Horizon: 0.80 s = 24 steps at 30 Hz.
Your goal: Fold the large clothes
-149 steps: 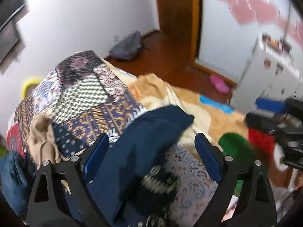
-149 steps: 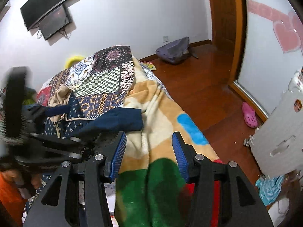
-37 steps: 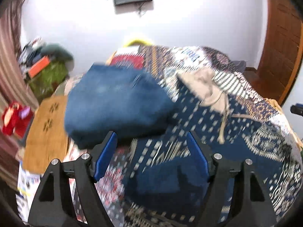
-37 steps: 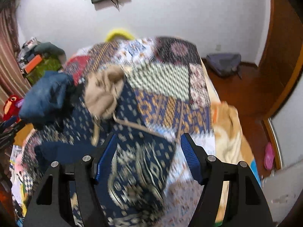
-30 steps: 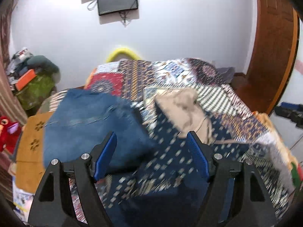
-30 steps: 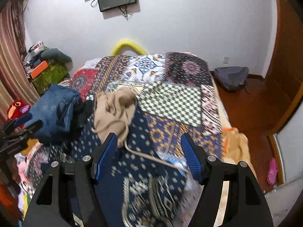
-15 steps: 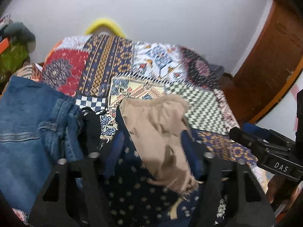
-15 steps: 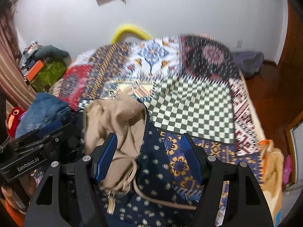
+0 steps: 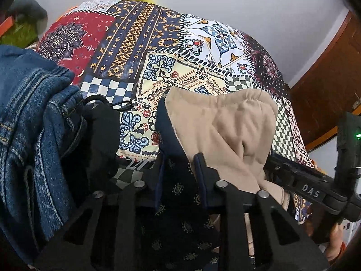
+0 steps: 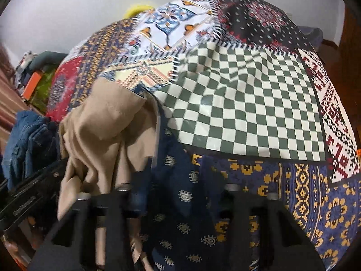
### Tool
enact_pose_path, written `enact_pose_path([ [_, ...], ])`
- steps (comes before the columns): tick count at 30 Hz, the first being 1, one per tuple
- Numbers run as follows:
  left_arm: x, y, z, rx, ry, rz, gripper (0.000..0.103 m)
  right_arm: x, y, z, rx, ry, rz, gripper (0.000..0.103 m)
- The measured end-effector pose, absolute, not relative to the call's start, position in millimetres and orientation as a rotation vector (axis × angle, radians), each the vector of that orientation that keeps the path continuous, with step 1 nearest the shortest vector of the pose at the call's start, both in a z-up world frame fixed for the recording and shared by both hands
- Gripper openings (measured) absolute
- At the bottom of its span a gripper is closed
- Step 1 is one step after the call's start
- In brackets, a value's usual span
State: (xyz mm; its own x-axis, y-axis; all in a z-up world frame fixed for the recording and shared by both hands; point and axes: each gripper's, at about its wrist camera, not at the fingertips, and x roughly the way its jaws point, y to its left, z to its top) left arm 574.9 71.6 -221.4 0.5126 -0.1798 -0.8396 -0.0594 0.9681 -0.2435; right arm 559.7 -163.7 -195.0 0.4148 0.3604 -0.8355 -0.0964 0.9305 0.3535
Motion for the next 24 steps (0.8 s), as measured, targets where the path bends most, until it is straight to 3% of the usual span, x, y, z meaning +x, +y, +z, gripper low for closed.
enact_pose_path([
  [2, 574.9, 70.8, -222.4, -0.236, 1.035, -0.064, 0.011, 556.8, -165.5, -190.4, 0.261, 1.107, 0.29, 0.011],
  [3, 572.7, 70.5, -222.0, -0.227, 1.035, -0.058, 0.007, 553.3, -166.7, -187.3, 0.25, 1.101, 0.282, 0.011],
  [9, 553.0, 69.0, -197.9, -0.201, 1.009, -0.059, 0.005, 519.5, -174.3, -150.2, 0.199, 1.034, 0.292, 0.009],
  [17, 482.3, 58.0, -123.8, -0.139, 0.885, -0.124, 0.005, 448.1, -173.8, -77.4, 0.137, 0.9, 0.369, 0.009],
  [24, 410.3, 61.3, -96.1, -0.097, 0.854, -0.148, 0.005, 383.4, -169.6, -59.6, 0.106, 0.868, 0.419, 0.009],
])
